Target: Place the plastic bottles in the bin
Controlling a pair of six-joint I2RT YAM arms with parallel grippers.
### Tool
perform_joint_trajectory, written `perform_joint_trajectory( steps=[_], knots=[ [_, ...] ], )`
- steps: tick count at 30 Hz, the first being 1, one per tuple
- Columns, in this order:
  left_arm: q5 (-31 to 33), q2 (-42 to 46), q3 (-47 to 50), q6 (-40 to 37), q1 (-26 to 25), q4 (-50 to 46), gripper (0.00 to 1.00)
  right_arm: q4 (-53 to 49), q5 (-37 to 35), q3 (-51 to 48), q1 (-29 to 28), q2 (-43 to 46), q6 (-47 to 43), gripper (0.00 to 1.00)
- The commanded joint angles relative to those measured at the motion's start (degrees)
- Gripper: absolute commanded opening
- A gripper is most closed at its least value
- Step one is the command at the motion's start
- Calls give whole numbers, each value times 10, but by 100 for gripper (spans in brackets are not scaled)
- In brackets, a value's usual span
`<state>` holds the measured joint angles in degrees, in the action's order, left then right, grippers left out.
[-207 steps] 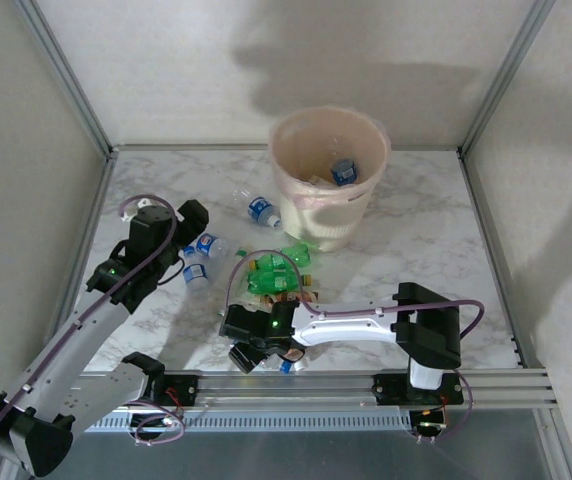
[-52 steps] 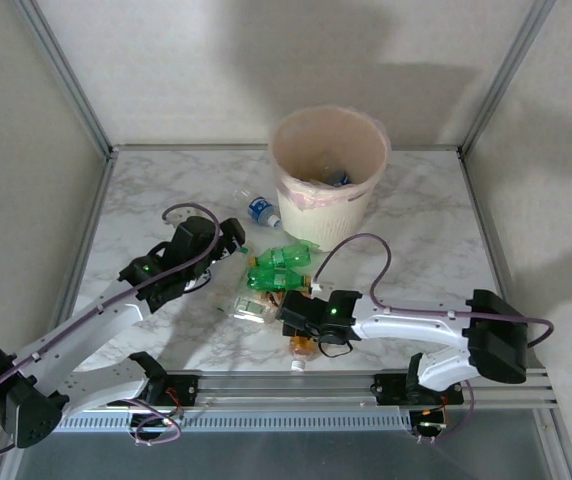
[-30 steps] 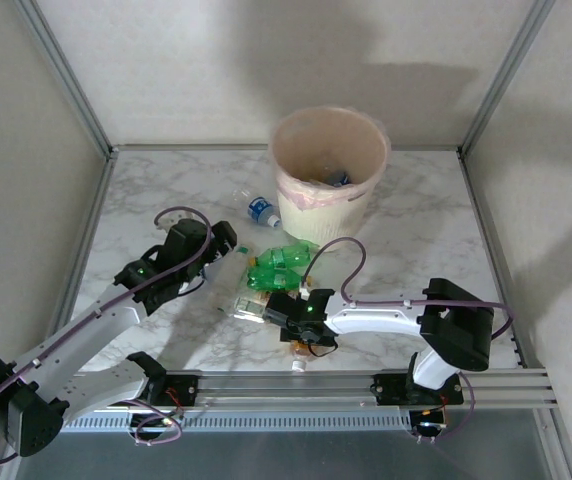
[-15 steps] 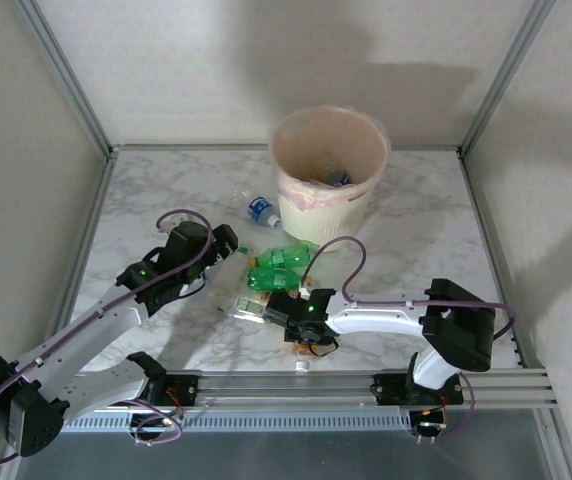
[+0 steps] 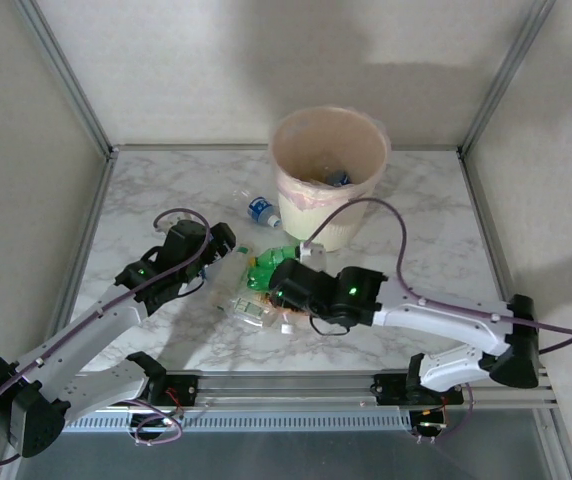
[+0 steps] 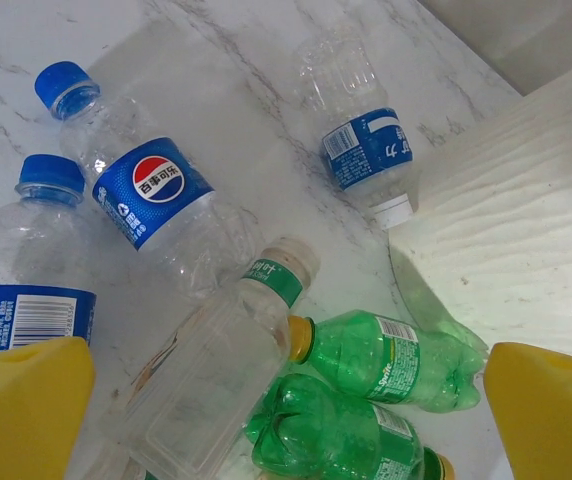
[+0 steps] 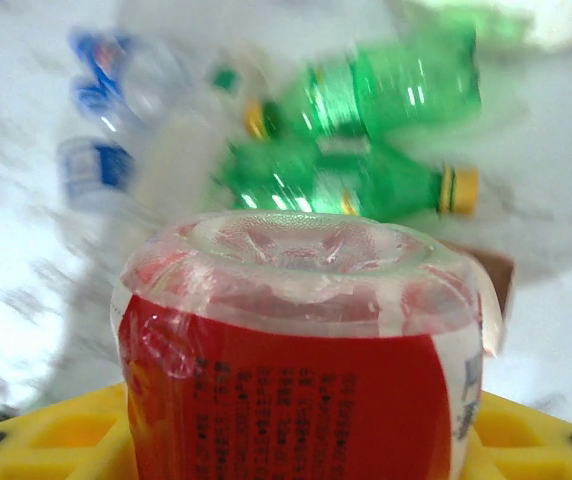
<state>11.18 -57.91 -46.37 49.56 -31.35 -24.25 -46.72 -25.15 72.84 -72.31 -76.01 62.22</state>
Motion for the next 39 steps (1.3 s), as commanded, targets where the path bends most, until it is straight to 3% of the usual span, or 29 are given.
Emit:
perform_joint_trajectory(
  steps=[1, 6, 11, 15, 21, 32, 36, 39],
  knots=[
    [5, -5, -11, 8, 6, 7, 100, -21, -59, 75, 51, 16, -83, 53],
    [-5, -7, -10, 10, 6, 10, 99, -1, -50, 218, 147, 8, -198, 55],
    [-6, -8, -11, 11, 7, 9, 100, 15, 3, 344, 286, -35, -280, 55],
    [-5, -11, -18, 8, 9, 7, 100, 29, 60, 407, 373, -86, -302, 56],
    [-9, -20, -27, 1, 15, 10, 100, 50, 121, 434, 456, -151, -308, 55],
    [-16, -55, -67, -17, 35, 26, 100, 73, 157, 390, 491, -194, -315, 61],
    [-20, -67, -76, -20, 40, 31, 100, 68, 149, 390, 494, -198, -321, 78],
    [-19, -80, -89, -26, 46, 27, 100, 65, 143, 394, 495, -193, -325, 84]
  ],
)
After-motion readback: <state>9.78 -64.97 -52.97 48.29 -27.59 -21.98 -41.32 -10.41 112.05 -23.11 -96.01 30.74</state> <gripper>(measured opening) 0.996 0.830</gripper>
